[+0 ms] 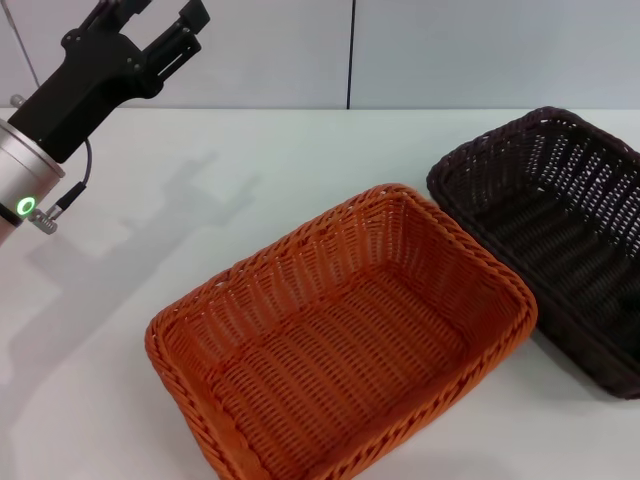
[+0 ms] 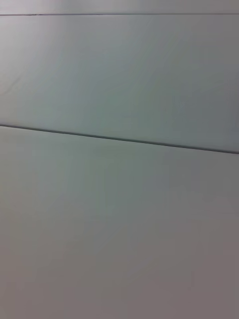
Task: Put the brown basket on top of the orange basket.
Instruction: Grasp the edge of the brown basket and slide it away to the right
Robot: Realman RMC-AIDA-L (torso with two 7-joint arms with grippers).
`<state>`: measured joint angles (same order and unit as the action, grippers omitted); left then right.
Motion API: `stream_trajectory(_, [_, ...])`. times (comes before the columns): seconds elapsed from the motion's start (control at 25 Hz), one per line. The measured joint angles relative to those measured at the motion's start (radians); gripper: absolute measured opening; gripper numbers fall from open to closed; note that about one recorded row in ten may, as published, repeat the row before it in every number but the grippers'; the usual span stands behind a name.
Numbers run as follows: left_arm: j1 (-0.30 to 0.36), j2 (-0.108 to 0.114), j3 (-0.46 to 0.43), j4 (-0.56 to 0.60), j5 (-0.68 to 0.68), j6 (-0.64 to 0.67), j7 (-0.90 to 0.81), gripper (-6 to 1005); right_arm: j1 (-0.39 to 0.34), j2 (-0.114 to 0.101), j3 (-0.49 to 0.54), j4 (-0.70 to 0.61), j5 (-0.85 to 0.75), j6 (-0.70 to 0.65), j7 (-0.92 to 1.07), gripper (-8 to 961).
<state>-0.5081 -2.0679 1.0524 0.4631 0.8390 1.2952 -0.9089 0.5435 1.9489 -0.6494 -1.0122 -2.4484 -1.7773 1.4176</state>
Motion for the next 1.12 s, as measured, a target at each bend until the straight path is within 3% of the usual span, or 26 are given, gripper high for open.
stream_trajectory(0.32, [0.000, 0.003, -0.009, 0.003, -0.004, -0.004, 0.006, 822, 0.017, 0.015, -0.051, 0.035, -0.039, -0.115, 0.037, 610])
stream_trajectory(0.48, [-0.002, 0.003, -0.009, -0.001, -0.005, -0.006, 0.011, 819, 0.011, 0.050, -0.074, -0.004, -0.040, -0.199, 0.035, 609])
stream_trajectory(0.6, [-0.004, 0.004, -0.010, 0.001, -0.007, -0.008, 0.015, 816, 0.005, 0.064, -0.097, -0.021, -0.040, -0.220, 0.035, 609])
stream_trajectory(0.68, [-0.004, 0.005, -0.011, 0.002, -0.013, -0.009, 0.016, 813, -0.003, 0.091, -0.122, -0.045, -0.038, -0.255, 0.024, 608])
stream_trajectory(0.88, [-0.008, 0.004, -0.011, -0.004, -0.033, -0.016, 0.027, 813, -0.002, 0.113, -0.182, -0.038, -0.035, -0.270, 0.010, 607])
stream_trajectory(1.12, [-0.013, 0.004, -0.011, -0.006, -0.048, -0.023, 0.029, 814, 0.005, 0.120, -0.271, -0.006, 0.001, -0.278, 0.009, 606])
